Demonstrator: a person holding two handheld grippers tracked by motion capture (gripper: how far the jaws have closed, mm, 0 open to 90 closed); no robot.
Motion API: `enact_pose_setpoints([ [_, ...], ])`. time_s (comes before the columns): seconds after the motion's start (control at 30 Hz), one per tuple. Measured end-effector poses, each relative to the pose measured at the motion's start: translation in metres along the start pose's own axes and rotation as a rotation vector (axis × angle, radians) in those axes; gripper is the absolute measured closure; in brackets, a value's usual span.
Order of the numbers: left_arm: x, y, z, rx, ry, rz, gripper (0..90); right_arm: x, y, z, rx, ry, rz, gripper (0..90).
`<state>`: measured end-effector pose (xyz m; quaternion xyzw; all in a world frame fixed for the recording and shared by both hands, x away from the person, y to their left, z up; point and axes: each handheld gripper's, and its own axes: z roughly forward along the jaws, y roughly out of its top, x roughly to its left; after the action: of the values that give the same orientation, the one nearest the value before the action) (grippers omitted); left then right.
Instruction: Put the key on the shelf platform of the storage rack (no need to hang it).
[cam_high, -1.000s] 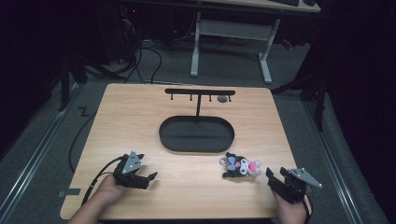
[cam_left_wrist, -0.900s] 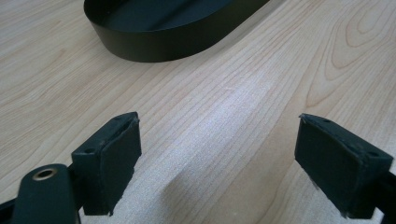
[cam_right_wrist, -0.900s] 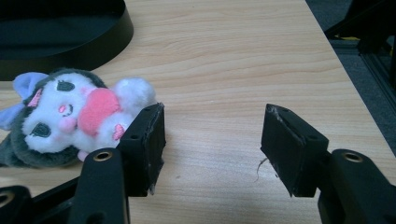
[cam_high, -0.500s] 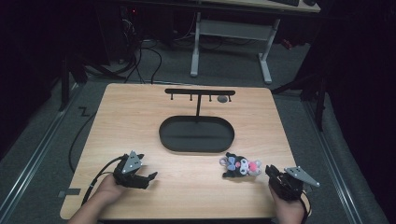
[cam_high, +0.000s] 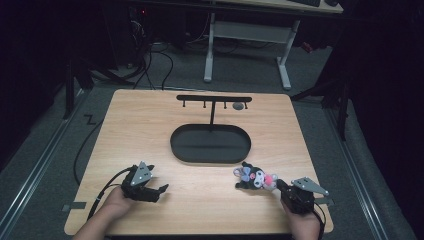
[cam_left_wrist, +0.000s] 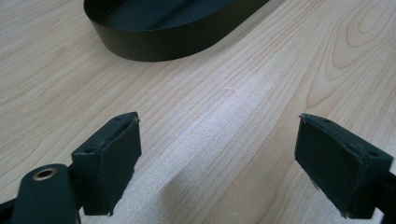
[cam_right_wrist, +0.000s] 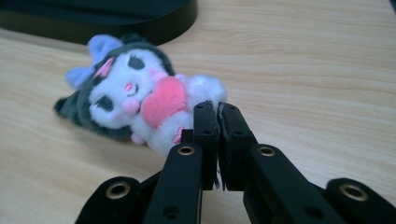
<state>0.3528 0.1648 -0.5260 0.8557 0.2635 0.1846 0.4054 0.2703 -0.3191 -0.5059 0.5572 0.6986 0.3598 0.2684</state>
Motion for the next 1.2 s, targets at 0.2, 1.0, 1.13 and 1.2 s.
enact_pose_setpoints([
  [0.2,0.0,0.002,0.002,0.018,-0.003,0.005,15.4,0.014,-0.005,-0.007,0.012,0.06,-0.041,85.3],
  [1.0,-0.001,-0.001,-0.003,-0.029,0.015,0.013,15.5,0.019,0.006,0.008,-0.005,0.045,-0.062,83.5],
  [1.13,0.002,0.0,-0.003,-0.038,0.014,-0.013,15.5,0.036,0.004,0.007,0.005,0.098,-0.092,83.0],
  [1.2,0.004,0.0,-0.002,-0.038,0.009,-0.03,15.5,0.044,0.003,0.007,0.014,0.134,-0.109,81.5],
])
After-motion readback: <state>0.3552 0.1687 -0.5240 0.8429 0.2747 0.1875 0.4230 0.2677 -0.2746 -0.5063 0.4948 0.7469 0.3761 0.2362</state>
